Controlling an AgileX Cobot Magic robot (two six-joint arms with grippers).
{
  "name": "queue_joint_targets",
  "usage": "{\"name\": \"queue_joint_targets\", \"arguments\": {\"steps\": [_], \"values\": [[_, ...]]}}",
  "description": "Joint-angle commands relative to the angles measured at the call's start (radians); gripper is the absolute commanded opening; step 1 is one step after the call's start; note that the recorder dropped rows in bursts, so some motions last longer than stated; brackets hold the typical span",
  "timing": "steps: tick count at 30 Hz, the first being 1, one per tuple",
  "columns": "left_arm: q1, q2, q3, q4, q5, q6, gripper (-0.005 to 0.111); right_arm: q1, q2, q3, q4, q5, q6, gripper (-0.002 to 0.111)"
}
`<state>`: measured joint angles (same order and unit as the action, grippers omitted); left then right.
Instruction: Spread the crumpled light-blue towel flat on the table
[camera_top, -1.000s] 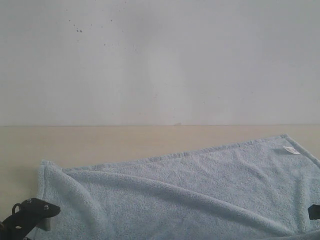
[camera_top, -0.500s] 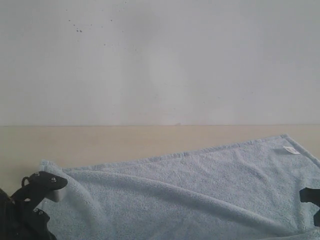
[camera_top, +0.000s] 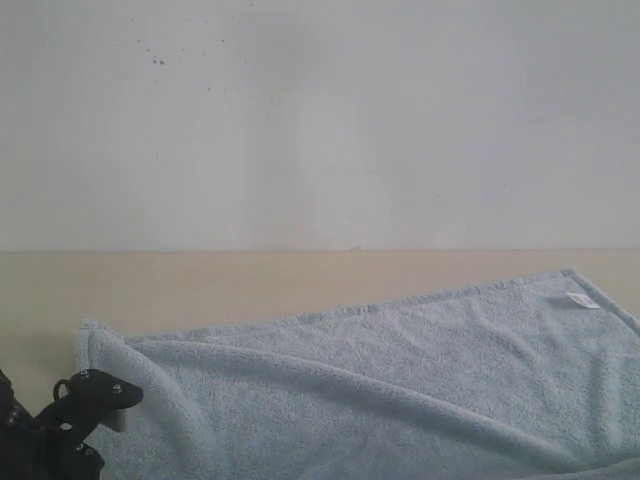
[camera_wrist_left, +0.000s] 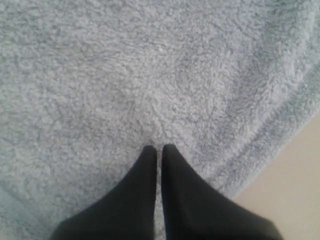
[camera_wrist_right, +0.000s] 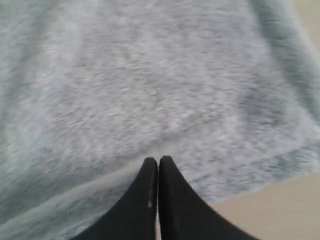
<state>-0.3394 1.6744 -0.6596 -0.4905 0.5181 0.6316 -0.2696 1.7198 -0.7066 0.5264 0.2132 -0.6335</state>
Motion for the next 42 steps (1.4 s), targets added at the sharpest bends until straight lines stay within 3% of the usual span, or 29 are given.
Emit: {"name": "queue_joint_targets", "arguments": {"steps": [1, 9, 20, 25, 29, 32, 42], "values": [[-0.008, -0.004, 0.008, 0.013, 0.076, 0.006, 0.004, -0.092, -0.012, 0.006, -0.067, -0.053, 0.13, 0.0], [-0.008, -0.004, 0.06, 0.039, 0.098, -0.01, 0.004, -0.106, -0.012, 0.006, 0.015, -0.108, 0.18, 0.0], [-0.008, -0.1, 0.016, 0.035, 0.096, -0.01, 0.004, -0.097, 0.057, 0.004, 0.039, -0.186, 0.208, 0.0], [-0.008, -0.155, 0.016, -0.041, -0.026, -0.01, 0.004, -0.035, 0.094, -0.085, 0.039, -0.053, 0.119, 0.0], [-0.008, -0.16, 0.016, -0.085, -0.251, -0.01, 0.004, 0.065, 0.094, -0.121, 0.041, 0.023, 0.019, 0.0], [-0.008, -0.15, 0.016, -0.141, -0.346, -0.01, 0.004, 0.134, 0.096, -0.121, 0.041, 0.043, -0.011, 0.0], [-0.008, -0.077, -0.041, -0.174, -0.304, -0.01, 0.004, 0.18, 0.089, -0.121, 0.012, 0.234, 0.009, 0.0]]}}
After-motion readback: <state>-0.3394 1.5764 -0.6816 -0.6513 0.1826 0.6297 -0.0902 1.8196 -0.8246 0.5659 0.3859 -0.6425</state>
